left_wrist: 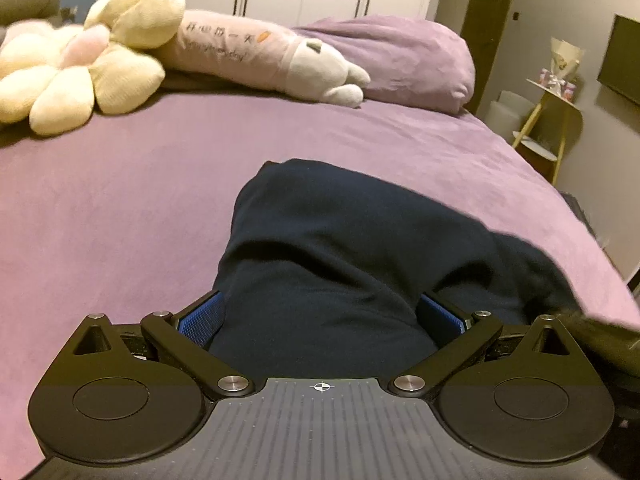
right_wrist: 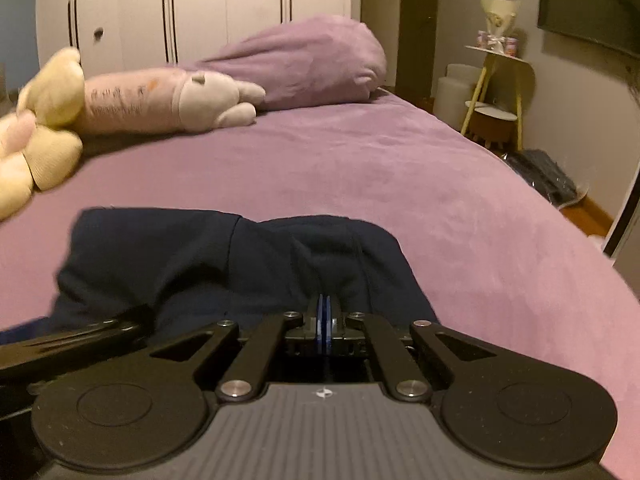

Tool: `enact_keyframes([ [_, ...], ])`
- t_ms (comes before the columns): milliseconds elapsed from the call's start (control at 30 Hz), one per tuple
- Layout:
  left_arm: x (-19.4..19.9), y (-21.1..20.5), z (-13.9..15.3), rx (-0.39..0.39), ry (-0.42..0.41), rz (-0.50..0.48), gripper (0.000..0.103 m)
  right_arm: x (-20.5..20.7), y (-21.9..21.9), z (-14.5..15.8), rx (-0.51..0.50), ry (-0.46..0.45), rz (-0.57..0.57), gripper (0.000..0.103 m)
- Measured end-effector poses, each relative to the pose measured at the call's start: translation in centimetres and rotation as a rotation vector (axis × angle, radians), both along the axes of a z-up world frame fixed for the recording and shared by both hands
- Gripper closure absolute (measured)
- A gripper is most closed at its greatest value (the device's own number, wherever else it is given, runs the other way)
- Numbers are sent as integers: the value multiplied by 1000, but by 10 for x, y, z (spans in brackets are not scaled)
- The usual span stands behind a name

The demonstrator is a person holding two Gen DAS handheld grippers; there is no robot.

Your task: Fold large clothes

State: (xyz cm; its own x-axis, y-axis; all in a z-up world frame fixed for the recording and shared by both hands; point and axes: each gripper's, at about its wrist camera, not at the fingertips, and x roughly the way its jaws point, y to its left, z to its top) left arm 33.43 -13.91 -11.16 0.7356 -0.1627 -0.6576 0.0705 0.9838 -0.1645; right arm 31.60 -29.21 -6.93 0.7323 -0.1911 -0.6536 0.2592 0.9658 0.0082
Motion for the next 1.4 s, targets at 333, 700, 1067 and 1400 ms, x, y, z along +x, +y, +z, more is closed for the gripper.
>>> enact_keyframes([
  [333,20,-11,-23,31,-24,1,0,-3,-25,-37,95,-92,-7,103],
  [700,-13,55,12,-156,65,-114,0,-37,-46,1,309,-89,55,83],
  [1067,-37,126,-25,-527,246,-222,0,-105,-155,-32,878,101,33,34],
  [1400,-22,111,-36,-595,270,-223,9,-91,-152,-66,987,96,89,43],
])
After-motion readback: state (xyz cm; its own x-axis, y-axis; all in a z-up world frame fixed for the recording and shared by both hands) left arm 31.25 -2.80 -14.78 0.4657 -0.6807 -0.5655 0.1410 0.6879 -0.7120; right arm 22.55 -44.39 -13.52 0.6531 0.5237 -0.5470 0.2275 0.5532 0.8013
